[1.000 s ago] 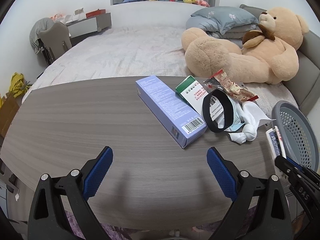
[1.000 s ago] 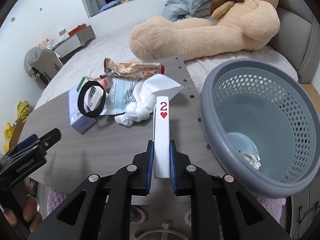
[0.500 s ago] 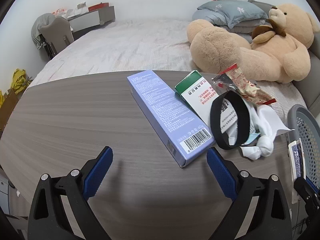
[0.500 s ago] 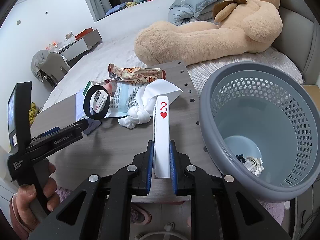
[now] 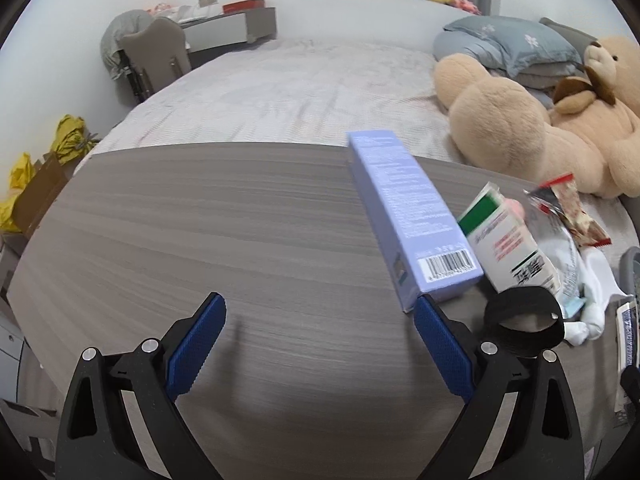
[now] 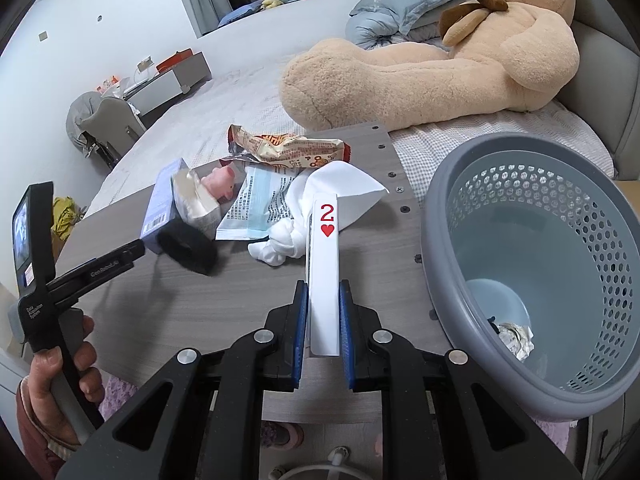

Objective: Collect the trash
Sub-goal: 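Lift the card toward the basket with the right gripper while the left gripper approaches the blue box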

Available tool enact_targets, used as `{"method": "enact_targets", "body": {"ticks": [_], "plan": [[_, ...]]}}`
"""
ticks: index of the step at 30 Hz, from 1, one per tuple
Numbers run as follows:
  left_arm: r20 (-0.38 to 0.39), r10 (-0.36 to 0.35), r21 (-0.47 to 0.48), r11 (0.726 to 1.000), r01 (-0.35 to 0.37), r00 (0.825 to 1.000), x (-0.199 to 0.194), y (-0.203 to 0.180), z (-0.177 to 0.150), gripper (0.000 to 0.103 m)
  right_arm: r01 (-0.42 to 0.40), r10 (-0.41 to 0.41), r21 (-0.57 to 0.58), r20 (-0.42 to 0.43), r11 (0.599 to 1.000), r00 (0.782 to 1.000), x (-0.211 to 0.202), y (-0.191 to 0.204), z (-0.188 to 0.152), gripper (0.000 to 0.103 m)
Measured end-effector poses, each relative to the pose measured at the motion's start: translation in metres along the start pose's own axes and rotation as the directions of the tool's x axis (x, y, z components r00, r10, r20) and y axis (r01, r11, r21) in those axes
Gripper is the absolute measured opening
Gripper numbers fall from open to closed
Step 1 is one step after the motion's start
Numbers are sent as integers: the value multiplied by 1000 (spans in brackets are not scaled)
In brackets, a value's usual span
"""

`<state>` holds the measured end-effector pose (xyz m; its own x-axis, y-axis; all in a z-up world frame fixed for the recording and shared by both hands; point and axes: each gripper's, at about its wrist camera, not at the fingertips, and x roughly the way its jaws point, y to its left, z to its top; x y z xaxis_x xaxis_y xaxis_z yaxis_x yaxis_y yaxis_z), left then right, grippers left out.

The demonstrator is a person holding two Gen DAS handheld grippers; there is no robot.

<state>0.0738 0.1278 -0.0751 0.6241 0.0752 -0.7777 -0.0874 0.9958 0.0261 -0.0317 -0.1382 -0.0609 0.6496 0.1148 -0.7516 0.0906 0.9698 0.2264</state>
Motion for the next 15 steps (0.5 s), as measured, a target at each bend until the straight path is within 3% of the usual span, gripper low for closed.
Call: {"method": "enact_targets", "body": {"ticks": [6, 15], "plan": [[17, -38, -15, 999, 38, 999, -10, 3, 14, 93, 0, 0, 6, 9, 1000, 1000, 0, -1, 5, 15], [-1, -65, 31, 997, 65, 998, 8, -29, 42, 93, -6, 6, 10, 8, 1000, 1000, 4, -6, 10, 15]]}}
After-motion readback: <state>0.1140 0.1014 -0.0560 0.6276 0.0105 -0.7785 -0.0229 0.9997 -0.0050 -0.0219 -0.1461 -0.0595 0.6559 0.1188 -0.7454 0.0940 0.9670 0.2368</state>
